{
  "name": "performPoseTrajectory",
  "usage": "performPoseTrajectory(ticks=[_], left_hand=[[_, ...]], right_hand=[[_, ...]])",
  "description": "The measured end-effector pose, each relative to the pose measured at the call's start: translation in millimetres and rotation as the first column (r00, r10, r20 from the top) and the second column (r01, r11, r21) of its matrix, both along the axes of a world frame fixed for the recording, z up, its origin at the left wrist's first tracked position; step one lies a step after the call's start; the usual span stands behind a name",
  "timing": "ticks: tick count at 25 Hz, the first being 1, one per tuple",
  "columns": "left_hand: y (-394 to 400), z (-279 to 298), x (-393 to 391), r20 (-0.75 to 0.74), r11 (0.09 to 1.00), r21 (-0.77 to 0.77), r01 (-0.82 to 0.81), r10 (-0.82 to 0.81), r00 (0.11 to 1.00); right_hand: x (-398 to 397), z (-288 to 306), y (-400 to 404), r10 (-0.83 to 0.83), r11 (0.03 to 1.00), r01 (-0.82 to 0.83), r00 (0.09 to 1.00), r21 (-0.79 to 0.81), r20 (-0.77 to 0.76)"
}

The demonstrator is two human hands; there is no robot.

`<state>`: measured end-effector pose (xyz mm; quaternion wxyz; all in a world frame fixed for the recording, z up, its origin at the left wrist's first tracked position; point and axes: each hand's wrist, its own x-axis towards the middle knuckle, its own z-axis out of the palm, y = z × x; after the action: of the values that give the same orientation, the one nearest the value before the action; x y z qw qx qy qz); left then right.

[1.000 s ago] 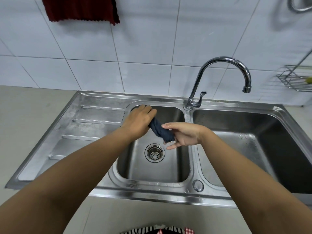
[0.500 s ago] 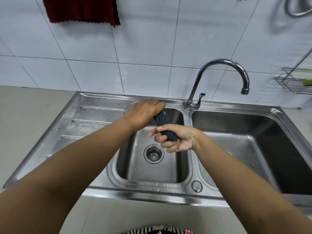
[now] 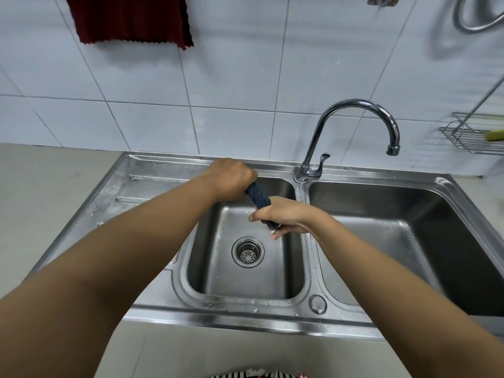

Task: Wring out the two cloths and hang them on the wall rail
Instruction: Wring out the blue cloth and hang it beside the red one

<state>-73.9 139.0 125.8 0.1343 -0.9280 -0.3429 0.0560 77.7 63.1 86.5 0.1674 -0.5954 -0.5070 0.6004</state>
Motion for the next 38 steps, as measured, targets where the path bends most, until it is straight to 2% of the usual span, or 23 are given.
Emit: performPoseTrajectory(ticks=[3, 4, 6, 8, 10, 12, 14, 15, 16, 18, 20, 22, 24, 26, 33, 36, 38], left_hand=[[-1.1, -0.2, 0.3, -0.036, 0.999, -0.033, -0.003, 0.002, 0.999], [-1.6, -0.9, 0.2, -0.058, 0.999, -0.035, -0.002, 0.0, 0.998], [-1.9, -3.3, 0.7, -0.096, 0.999, -0.036, -0.006, 0.002, 0.995], [-4.6, -7.9, 2.9, -0.101, 0.997, -0.06, -0.04, 0.034, 0.994], [-11.7, -16.4, 8.3, -0.086, 0.981, -0.159, -0.111, 0.098, 0.991], [-22.6, -26.9, 14.9, -0.056, 0.931, -0.317, -0.18, 0.171, 0.984], [-32.5, -34.4, 19.0, 0.009, 0.832, -0.5, -0.24, 0.282, 0.959], [-36.5, -37.7, 19.7, 0.066, 0.743, -0.618, -0.256, 0.373, 0.925], [-41.6, -41.0, 20.2, 0.128, 0.608, -0.757, -0.239, 0.496, 0.859], [-53.6, -45.6, 21.4, 0.191, 0.318, -0.945, -0.078, 0.729, 0.657], [-66.1, -47.6, 22.8, 0.162, 0.135, -0.987, 0.09, 0.86, 0.484], [-73.8, -48.2, 25.4, 0.107, 0.022, -0.973, 0.23, 0.925, 0.364], [-77.8, -45.8, 28.6, 0.06, -0.04, -0.938, 0.345, 0.96, 0.274], [-80.0, -42.3, 30.7, 0.029, -0.066, -0.904, 0.423, 0.976, 0.215], [-82.6, -31.1, 36.0, -0.05, -0.131, -0.814, 0.566, 0.987, 0.156], [-82.9, -36.0, 35.3, -0.04, -0.118, -0.826, 0.552, 0.988, 0.152], [-79.2, -41.0, 30.5, 0.034, -0.045, -0.902, 0.43, 0.984, 0.174]], right_hand=[[-1.2, -7.0, -1.0, -0.046, 0.998, 0.042, 0.994, -0.043, -0.1], [-1.6, -7.8, -0.9, -0.016, 1.0, 0.016, 0.999, -0.002, -0.04], [1.5, -8.7, 3.6, 0.051, 0.981, -0.099, 0.962, 0.167, 0.269], [6.2, -7.7, 8.5, 0.085, 0.921, -0.294, 0.792, 0.255, 0.604], [12.0, -7.6, 10.1, 0.063, 0.862, -0.44, 0.584, 0.251, 0.809], [18.6, -11.5, 8.6, -0.016, 0.776, -0.579, 0.379, 0.25, 0.925], [26.1, -15.4, 8.9, -0.118, 0.676, -0.676, 0.293, 0.292, 0.949], [29.3, -16.2, 10.1, -0.153, 0.634, -0.705, 0.287, 0.317, 0.945], [31.9, -16.7, 11.6, -0.183, 0.599, -0.724, 0.293, 0.343, 0.939], [34.5, -17.6, 14.3, -0.226, 0.553, -0.74, 0.307, 0.381, 0.924], [34.7, -18.9, 16.2, -0.245, 0.534, -0.739, 0.33, 0.411, 0.912], [33.3, -19.9, 18.0, -0.256, 0.523, -0.733, 0.352, 0.436, 0.9], [32.0, -18.1, 20.7, -0.274, 0.52, -0.71, 0.389, 0.475, 0.88], [30.4, -14.6, 22.6, -0.284, 0.519, -0.688, 0.421, 0.508, 0.861], [26.3, -3.0, 23.4, -0.312, 0.511, -0.621, 0.511, 0.594, 0.801], [25.7, -6.9, 20.3, -0.323, 0.519, -0.617, 0.499, 0.592, 0.804], [25.3, -11.3, 19.9, -0.278, 0.559, -0.621, 0.484, 0.549, 0.83]])
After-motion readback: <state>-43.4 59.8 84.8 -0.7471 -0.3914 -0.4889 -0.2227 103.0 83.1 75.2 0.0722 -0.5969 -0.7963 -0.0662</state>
